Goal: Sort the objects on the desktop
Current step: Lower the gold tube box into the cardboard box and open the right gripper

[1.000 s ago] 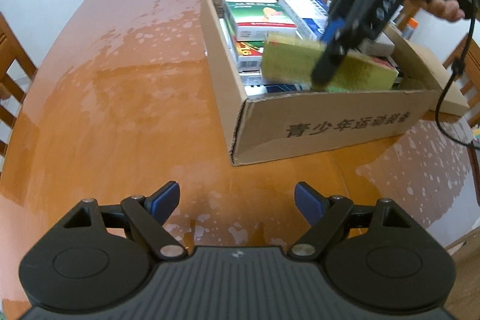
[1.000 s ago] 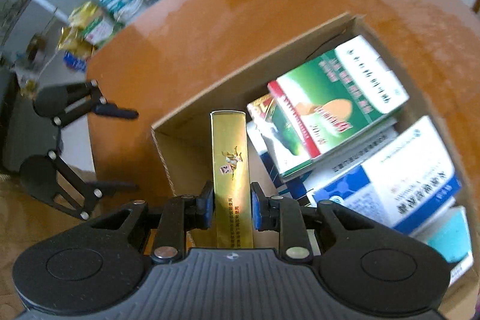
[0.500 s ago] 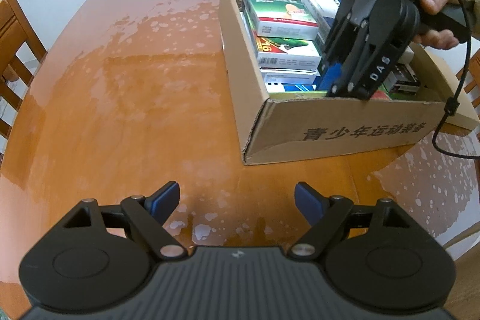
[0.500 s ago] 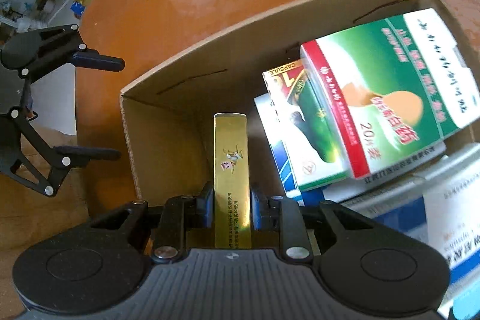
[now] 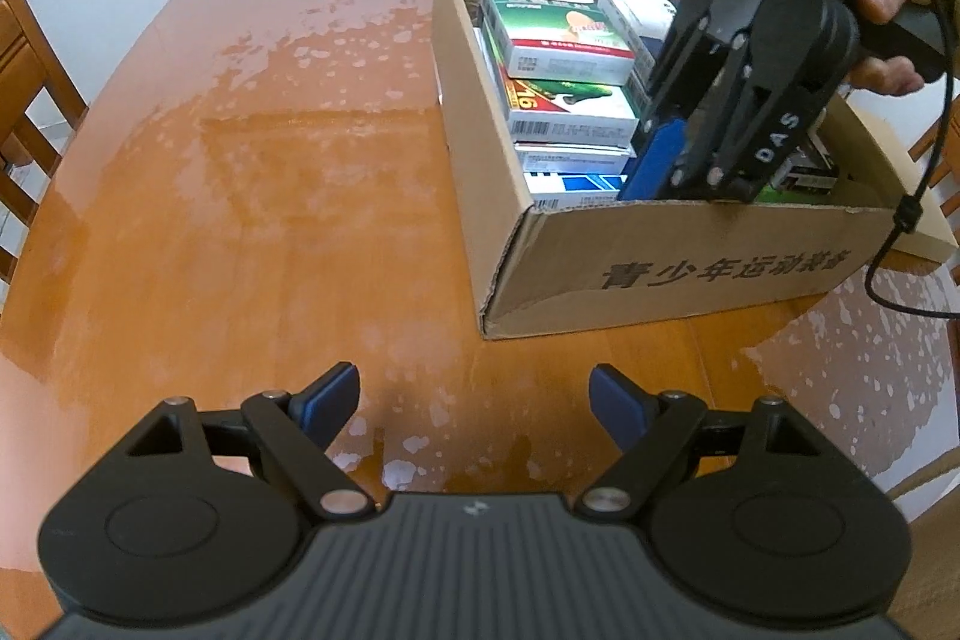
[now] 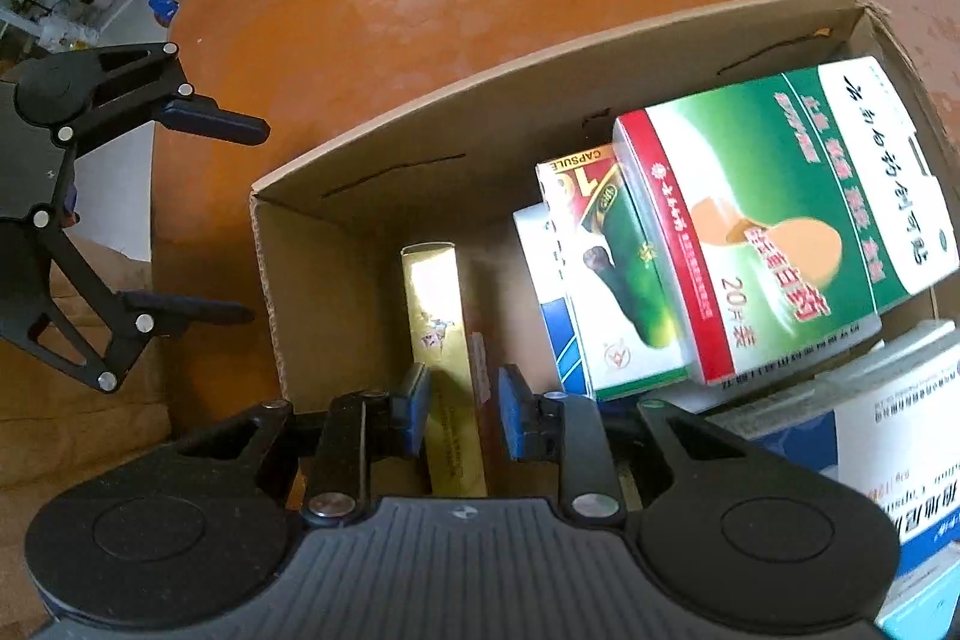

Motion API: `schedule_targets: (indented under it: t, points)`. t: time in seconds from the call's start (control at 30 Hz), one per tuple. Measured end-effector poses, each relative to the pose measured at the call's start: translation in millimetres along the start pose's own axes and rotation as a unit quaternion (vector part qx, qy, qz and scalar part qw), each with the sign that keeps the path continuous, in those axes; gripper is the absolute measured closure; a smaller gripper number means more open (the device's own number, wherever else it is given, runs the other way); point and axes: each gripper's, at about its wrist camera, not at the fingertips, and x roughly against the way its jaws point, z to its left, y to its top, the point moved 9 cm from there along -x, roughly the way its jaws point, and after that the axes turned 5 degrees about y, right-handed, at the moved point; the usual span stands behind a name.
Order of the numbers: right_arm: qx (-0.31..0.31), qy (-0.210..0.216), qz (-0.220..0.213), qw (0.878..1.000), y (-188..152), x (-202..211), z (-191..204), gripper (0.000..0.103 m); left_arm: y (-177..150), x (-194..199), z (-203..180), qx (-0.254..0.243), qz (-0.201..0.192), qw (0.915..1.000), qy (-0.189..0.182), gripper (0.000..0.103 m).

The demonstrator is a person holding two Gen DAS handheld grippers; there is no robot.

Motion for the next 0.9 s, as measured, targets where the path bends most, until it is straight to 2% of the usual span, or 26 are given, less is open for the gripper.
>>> schedule_targets:
  t: [0.03, 0.1, 0.13, 0.2, 0.3, 0.4, 0.47, 0.67, 0.8, 0.9]
  points:
    - [-0.006, 0.001, -0.003, 1.000, -2, 4, 1, 0.066, 0, 0, 0, -0.001, -0.001, 1.0000, -0.001, 0.019]
    - [-0.027, 0.003, -0.010, 1.000, -6, 11, 2, 0.053, 1, 0, -1, -0.002, -0.002, 1.0000, -0.002, 0.019]
    - [-0.045, -0.001, -0.012, 0.999, -10, 14, 1, 0.051, 2, 0, -1, -0.003, -0.003, 1.0000, -0.003, 0.019]
    - [-0.095, -0.019, -0.018, 0.995, -17, 23, -8, 0.027, 3, -1, -2, -0.005, -0.003, 1.0000, -0.007, 0.019]
    - [-0.203, -0.028, -0.026, 0.978, -36, 35, -26, 0.025, 4, -2, -4, -0.010, -0.004, 0.9999, -0.011, 0.019]
    - [-0.321, 0.019, -0.041, 0.946, -56, 39, -38, 0.022, 6, -2, -6, -0.015, -0.007, 0.9997, -0.017, 0.019]
    - [-0.373, 0.047, -0.050, 0.925, -68, 37, -40, 0.019, 8, -2, -7, -0.019, -0.011, 0.9996, -0.020, 0.019]
    - [-0.471, 0.053, -0.074, 0.877, -96, 26, -48, 0.017, 19, 2, -13, -0.047, -0.028, 0.9973, -0.049, 0.019]
    - [-0.510, 0.029, -0.084, 0.856, -106, 14, -44, 0.016, 25, 0, -19, -0.089, -0.037, 0.9918, -0.084, 0.019]
    - [-0.546, 0.043, -0.099, 0.831, -109, 4, -38, 0.016, 26, -5, -21, -0.110, -0.032, 0.9875, -0.108, 0.019]
